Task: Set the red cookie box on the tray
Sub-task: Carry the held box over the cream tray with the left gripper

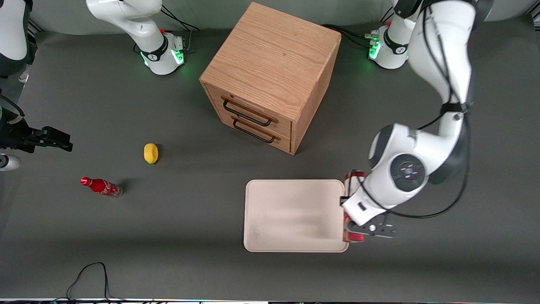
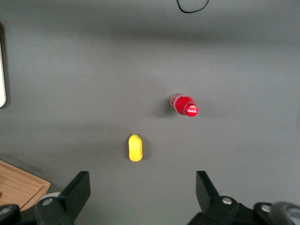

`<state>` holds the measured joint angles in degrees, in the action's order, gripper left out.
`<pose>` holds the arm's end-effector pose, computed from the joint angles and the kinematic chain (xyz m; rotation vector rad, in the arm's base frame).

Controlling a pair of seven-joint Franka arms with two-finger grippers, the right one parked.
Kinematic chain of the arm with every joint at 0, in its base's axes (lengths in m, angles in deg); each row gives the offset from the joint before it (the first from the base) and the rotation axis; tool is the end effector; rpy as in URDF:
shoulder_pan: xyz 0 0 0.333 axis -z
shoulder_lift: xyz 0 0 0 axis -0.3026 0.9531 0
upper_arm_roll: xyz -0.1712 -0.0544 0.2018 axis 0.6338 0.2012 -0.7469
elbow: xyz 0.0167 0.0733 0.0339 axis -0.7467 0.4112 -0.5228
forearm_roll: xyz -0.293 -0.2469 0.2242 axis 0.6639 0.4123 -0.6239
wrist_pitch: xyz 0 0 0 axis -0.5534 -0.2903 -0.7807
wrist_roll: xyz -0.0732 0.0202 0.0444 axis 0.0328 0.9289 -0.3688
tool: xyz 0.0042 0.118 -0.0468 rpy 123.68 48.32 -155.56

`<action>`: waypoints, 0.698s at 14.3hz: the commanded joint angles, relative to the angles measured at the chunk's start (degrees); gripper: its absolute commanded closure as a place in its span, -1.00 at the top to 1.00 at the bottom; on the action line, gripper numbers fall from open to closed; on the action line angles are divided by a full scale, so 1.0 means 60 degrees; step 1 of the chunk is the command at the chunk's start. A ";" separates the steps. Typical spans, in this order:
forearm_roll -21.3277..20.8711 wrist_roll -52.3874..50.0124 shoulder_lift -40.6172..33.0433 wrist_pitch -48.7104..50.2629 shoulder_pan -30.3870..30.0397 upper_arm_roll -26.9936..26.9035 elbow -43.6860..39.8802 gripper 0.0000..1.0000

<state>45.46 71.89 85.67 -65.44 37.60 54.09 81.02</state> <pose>0.7273 -0.2899 0.2735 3.0789 -0.1901 0.1193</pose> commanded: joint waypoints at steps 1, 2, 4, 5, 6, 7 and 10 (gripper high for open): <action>-0.0430 -0.0813 0.0547 -0.0640 0.0287 -0.0126 -0.0221 -1.00; -0.0446 -0.0901 0.0577 -0.0904 0.0316 -0.0126 0.0012 -1.00; -0.0475 -0.0931 0.0650 -0.1374 0.0477 -0.0126 0.0394 -1.00; -0.0504 -0.1019 0.0694 -0.1390 0.0478 -0.0126 0.0439 -1.00; -0.0519 -0.1121 0.0767 -0.1390 0.0478 -0.0126 0.0440 -1.00; -0.0534 -0.1238 0.0826 -0.1404 0.0492 -0.0126 0.0440 -1.00; -0.0578 -0.1487 0.0885 -0.1522 0.0492 -0.0111 0.0556 -1.00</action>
<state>43.25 65.79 91.52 -73.57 39.78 54.06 83.20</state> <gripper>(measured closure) 0.965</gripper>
